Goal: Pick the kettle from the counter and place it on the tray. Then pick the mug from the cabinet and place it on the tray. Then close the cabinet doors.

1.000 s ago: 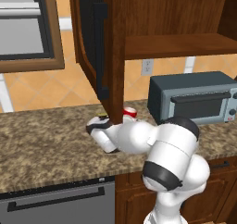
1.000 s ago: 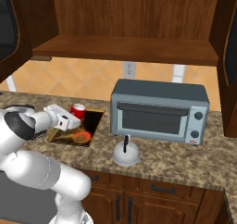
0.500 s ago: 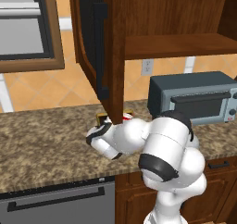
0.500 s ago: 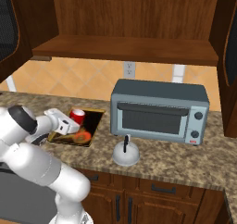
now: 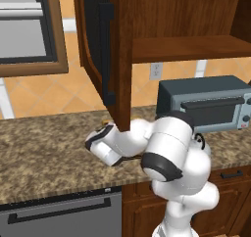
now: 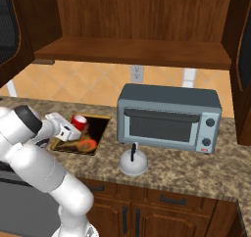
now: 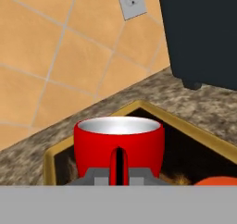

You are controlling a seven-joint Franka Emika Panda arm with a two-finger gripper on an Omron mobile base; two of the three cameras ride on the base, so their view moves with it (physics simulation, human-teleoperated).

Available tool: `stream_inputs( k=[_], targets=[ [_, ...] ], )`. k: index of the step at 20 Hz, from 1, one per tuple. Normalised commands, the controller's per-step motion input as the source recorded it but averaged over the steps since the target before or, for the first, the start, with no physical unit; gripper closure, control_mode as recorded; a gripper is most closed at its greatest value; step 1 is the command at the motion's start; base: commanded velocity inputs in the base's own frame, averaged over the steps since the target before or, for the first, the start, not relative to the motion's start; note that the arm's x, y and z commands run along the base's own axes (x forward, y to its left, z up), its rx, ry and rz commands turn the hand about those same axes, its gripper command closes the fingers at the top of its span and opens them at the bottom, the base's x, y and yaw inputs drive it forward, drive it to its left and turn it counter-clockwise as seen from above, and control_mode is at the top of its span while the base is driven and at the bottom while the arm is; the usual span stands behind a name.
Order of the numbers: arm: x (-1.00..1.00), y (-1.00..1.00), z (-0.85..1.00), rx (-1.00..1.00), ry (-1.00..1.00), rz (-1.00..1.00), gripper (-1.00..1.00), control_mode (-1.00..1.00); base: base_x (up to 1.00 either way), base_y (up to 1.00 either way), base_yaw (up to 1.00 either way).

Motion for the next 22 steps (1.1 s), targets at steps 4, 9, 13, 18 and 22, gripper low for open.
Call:
stream_inputs(
  k=[4, 9, 13, 18, 22],
  targets=[
    [0.41, 0.55, -0.31, -0.04, -0.14, -0.15, 1.0, -1.0, 0.0, 0.0, 0.0],
    [0.42, 0.59, -0.3, -0.06, -0.16, -0.16, 1.0, -1.0, 0.0, 0.0, 0.0],
    [0.37, 0.55, -0.43, -0.09, -0.15, -0.13, 1.0, -1.0, 0.0, 0.0, 0.0],
    [0.26, 0.39, -0.45, -0.12, -0.14, -0.12, 1.0, -1.0, 0.0, 0.0, 0.0],
    [0.02, 0.09, 0.01, -0.12, -0.2, -0.14, 1.0, -1.0, 0.0, 0.0, 0.0]
  ],
)
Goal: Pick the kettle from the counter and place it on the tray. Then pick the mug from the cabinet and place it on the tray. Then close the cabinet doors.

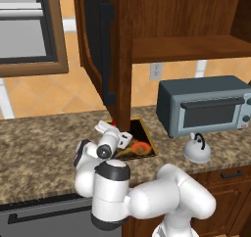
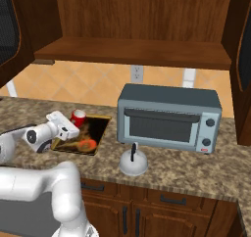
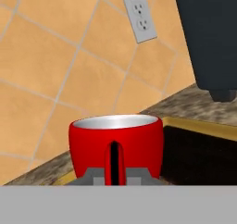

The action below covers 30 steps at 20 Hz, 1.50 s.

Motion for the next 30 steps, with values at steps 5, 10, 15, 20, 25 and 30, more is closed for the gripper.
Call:
stream_inputs(
  k=[5, 10, 15, 20, 25, 30],
  targets=[
    [0.0, 0.04, 0.01, -0.05, -0.09, -0.12, 1.0, -1.0, 0.0, 0.0, 0.0],
    [0.11, 0.07, -0.11, -0.03, 0.0, -0.08, 1.0, -1.0, 0.0, 0.0, 0.0],
    [0.13, 0.07, -0.16, -0.03, 0.0, -0.04, -1.0, -1.0, 0.0, 0.0, 0.0],
    [-0.01, 0.05, -0.07, -0.01, -0.02, -0.04, -1.0, -1.0, 0.0, 0.0, 0.0],
    [-0.24, 0.22, 0.02, 0.0, -0.02, -0.11, -1.0, -1.0, 0.0, 0.0, 0.0],
    [-0.47, 0.28, 0.29, 0.0, -0.07, -0.1, -1.0, -1.0, 0.0, 0.0, 0.0]
  ],
)
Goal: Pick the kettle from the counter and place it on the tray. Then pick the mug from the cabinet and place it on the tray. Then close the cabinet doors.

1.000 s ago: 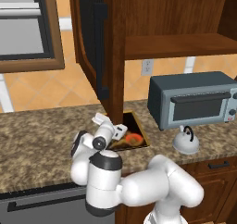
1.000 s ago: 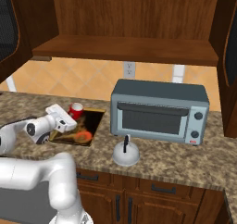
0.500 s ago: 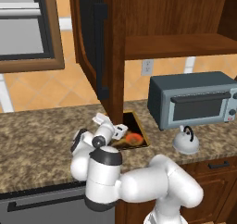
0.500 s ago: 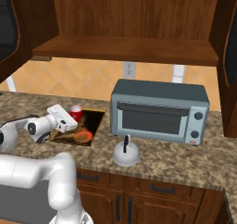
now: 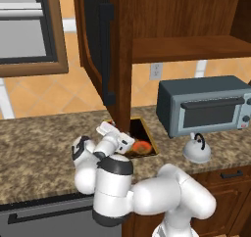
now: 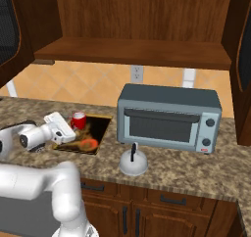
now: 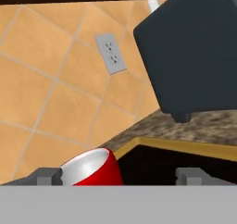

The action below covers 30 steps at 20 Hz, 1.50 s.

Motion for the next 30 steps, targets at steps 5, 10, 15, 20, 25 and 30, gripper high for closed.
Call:
stream_inputs(
  k=[5, 10, 15, 20, 25, 30],
  targets=[
    [-0.59, 0.16, 0.63, -0.02, -0.04, -0.07, -1.0, -1.0, 0.0, 0.0, 0.0],
    [-0.73, 0.0, 0.53, -0.01, -0.02, -0.08, -1.0, -1.0, 0.0, 0.0, 0.0],
    [-0.87, -0.12, 0.5, 0.0, -0.02, -0.11, -1.0, -1.0, 0.0, 0.0, 0.0],
    [-0.81, -0.26, 0.68, 0.0, 0.0, -0.11, -1.0, -1.0, 0.0, 0.0, 0.0],
    [-0.37, -0.36, 0.97, 0.0, 0.13, -0.13, -1.0, -1.0, 0.0, 0.0, 0.0],
    [-0.11, -0.41, 0.98, 0.0, 0.39, -0.12, -1.0, -1.0, 0.0, 0.0, 0.0]
  ],
)
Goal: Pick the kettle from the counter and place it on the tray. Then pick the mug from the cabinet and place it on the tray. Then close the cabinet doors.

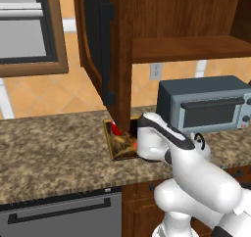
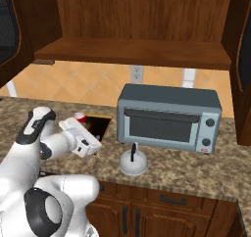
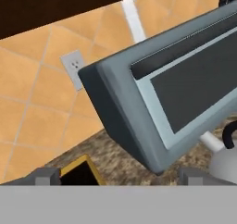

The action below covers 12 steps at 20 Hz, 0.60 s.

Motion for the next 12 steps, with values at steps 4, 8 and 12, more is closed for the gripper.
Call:
stream_inputs(
  k=[4, 8, 12],
  targets=[
    [-0.16, -0.42, 0.94, 0.0, 0.46, -0.1, -1.0, -1.0, 0.0, 0.0, 0.0],
    [-0.14, -0.3, 0.97, 0.0, 0.52, -0.1, -1.0, -1.0, 0.0, 0.0, 0.0],
    [-0.25, -0.03, 1.0, 0.0, 0.41, -0.05, -1.0, -1.0, 0.0, 0.0, 0.0]
  ],
)
